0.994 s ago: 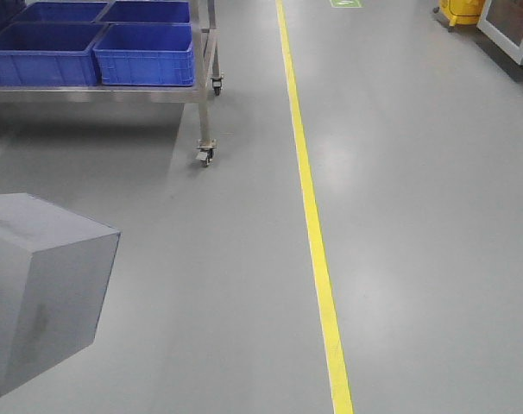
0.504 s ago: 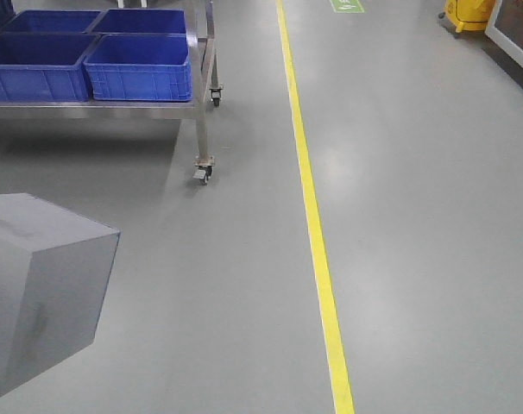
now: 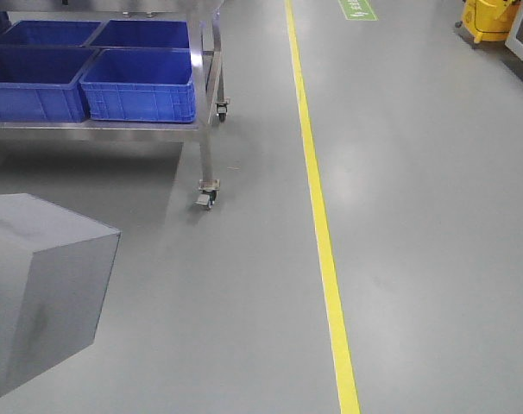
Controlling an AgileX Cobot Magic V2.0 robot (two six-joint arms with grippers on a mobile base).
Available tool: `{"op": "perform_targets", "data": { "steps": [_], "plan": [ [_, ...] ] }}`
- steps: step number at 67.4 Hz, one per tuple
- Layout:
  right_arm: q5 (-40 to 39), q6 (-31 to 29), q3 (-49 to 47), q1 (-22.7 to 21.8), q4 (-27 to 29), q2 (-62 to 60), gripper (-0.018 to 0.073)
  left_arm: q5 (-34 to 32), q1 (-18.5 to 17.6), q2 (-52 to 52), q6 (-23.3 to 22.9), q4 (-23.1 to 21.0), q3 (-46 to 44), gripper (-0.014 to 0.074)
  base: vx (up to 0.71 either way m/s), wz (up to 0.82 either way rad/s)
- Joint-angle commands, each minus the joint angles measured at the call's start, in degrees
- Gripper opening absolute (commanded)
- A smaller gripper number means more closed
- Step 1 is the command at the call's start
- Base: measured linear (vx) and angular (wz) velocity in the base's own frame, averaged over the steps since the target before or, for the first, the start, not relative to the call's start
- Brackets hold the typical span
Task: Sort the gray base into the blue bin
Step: 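Drive away from the table holding the block in the left gripper, then drive down the aisle of blue bins toward the roller rack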
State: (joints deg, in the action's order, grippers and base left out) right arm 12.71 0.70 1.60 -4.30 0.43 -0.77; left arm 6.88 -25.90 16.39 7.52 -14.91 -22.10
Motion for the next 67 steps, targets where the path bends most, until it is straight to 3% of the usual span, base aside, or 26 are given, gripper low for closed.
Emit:
{"op": "perform_targets", "data": {
  "steps": [1,32,67],
  "plan": [
    [-4.29,-0.7,0.11,-0.28,-0.43,-0.5,-0.0005,-6.04,-0.2,0.33,-0.33,-0.58,-1.95,-0.0006,0.38,0.05],
    [-4.29,-0.7,0.11,-0.28,-0.43,-0.5,-0.0005,-6.04,-0.2,0.33,-0.33,-0.58,-1.95,-0.0006,0.35,0.24],
    [-4.29,-0.7,0.11,-0.28,-0.43,-0.5,-0.0005,-6.04,-0.2,0.33,-0.33,-0.58,-1.95,-0.0006,0.27,0.82]
  ]
}}
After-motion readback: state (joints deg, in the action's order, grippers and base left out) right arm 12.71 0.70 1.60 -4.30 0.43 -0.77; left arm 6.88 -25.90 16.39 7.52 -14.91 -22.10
